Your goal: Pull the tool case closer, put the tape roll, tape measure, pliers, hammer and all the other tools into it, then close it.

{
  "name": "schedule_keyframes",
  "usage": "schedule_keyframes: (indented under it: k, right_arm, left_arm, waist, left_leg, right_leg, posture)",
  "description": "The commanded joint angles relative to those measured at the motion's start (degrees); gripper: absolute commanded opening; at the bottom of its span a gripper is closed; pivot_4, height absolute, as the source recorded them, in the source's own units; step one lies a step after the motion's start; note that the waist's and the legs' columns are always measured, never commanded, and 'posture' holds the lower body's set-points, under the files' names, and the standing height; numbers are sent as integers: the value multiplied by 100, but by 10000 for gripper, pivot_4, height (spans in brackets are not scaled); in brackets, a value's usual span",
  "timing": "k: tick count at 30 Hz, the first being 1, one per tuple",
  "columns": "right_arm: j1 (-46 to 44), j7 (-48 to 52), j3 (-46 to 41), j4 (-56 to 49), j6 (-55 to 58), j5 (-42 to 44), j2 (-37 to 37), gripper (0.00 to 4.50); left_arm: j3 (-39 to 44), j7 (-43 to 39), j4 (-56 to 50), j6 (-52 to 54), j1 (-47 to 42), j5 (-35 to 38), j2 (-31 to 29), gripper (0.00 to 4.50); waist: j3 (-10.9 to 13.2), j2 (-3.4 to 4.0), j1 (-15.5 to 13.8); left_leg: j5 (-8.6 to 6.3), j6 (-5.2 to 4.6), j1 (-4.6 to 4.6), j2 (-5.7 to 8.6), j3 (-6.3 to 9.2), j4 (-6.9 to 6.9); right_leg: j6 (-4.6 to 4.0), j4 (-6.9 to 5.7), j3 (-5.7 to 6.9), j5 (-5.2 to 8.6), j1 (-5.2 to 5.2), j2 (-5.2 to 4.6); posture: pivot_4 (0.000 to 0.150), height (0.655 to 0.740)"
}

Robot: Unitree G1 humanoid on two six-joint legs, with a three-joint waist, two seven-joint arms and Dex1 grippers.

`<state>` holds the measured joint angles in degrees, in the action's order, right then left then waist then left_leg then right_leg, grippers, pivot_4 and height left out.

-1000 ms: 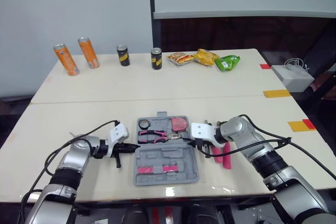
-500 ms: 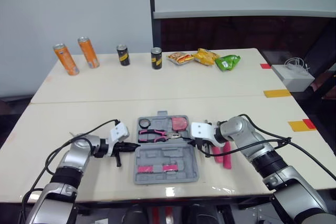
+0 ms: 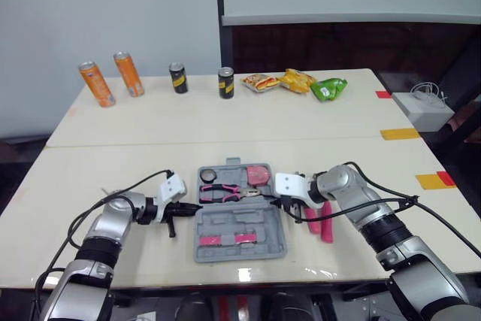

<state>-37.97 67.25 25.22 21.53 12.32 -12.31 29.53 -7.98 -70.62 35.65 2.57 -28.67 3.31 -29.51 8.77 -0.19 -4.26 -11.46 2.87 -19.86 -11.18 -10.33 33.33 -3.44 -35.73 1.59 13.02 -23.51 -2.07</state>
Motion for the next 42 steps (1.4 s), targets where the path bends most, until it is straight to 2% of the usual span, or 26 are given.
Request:
schedule_keyframes:
  k: [1, 13, 17, 22, 24, 27, 29, 36, 38, 42]
  right_arm:
    - [10, -26, 110, -74, -7, 7, -189, 75]
    - [500, 52, -76, -900, 442, 149, -14, 75]
    - [878, 43, -646, -1523, 847, 521, 238, 75]
    - [1769, -119, -1690, -2439, 1103, 1421, 485, 75]
    - [2206, -205, -2263, -2737, 996, 1921, 486, 0]
    - [2775, -326, -2944, -3016, 845, 2461, 499, 7944]
    - [3092, -318, -3256, -3150, 726, 2742, 547, 14981]
    - [4442, -206, -4534, -3967, 253, 4009, 464, 37833]
    - [4846, -275, -4851, -4078, 118, 4147, 466, 44587]
    - [5807, -278, -5510, -4167, -225, 4277, 439, 44587]
  left_arm:
    - [-91, 81, -149, -66, -165, 36, 220, 112]
    - [166, 6, -531, -107, 187, 279, 98, 112]
    - [638, 10, -1180, 190, 695, 808, -8, 112]
    - [1301, 314, -2300, 615, 1646, 1526, -105, 112]
    - [1600, 482, -2734, 773, 2088, 1827, -87, 5489]
    - [1884, 731, -3225, 914, 2607, 2047, -124, 14838]
    - [2089, 863, -3485, 980, 2851, 2247, -95, 21848]
    - [3247, 1327, -4554, 1480, 3982, 3519, 78, 44618]
    - [3478, 1327, -4735, 1456, 4325, 3700, 88, 45000]
    - [3890, 1179, -4805, 1316, 5067, 3814, 36, 45000]
  waist:
    - [0, 0, -3]
    - [1, 2, -17]
    - [8, -1, -17]
    - [37, -7, -13]
    - [39, -6, 0]
    - [41, -3, 6]
    - [44, -3, -3]
    - [52, 2, 5]
    - [52, 1, 0]
    - [51, -3, -14]
  left_leg:
    - [0, 0, -1, 0, -1, -4]
    - [-1, 1, -6, 0, -7, -46]
    - [-1, -1, -21, 1, -11, -73]
    - [-8, -24, -49, -3, -8, -81]
    - [-18, -23, -68, -6, -8, -82]
    - [-24, -22, -64, -10, -11, -84]
    - [-24, -23, -52, -11, -13, -84]
    - [-39, 3, -27, -10, -25, -82]
    - [-39, 3, -25, -9, -25, -82]
    - [-45, -2, -23, -3, -21, -95]
  right_leg:
    - [0, 3, 0, 0, 0, 0]
    - [7, 52, 8, 3, -4, 1]
    - [15, 68, 12, 4, -19, 2]
    - [35, 70, 23, 8, -51, 7]
    - [44, 71, 24, 13, -56, 9]
    - [44, 73, 23, 18, -56, 13]
    - [43, 71, 22, 20, -53, 14]
    - [41, 86, 9, 25, -23, 13]
    - [44, 92, 9, 26, -20, 13]
    - [83, 117, 8, 48, -9, 11]
  posture:
    - [1500, 7400]
    - [1500, 7400]
    - [1500, 7400]
    - [1500, 7400]
    - [1500, 7400]
    - [1500, 7400]
    - [1500, 7400]
    - [1500, 7400]
    - [1500, 7400]
    - [1500, 7400]
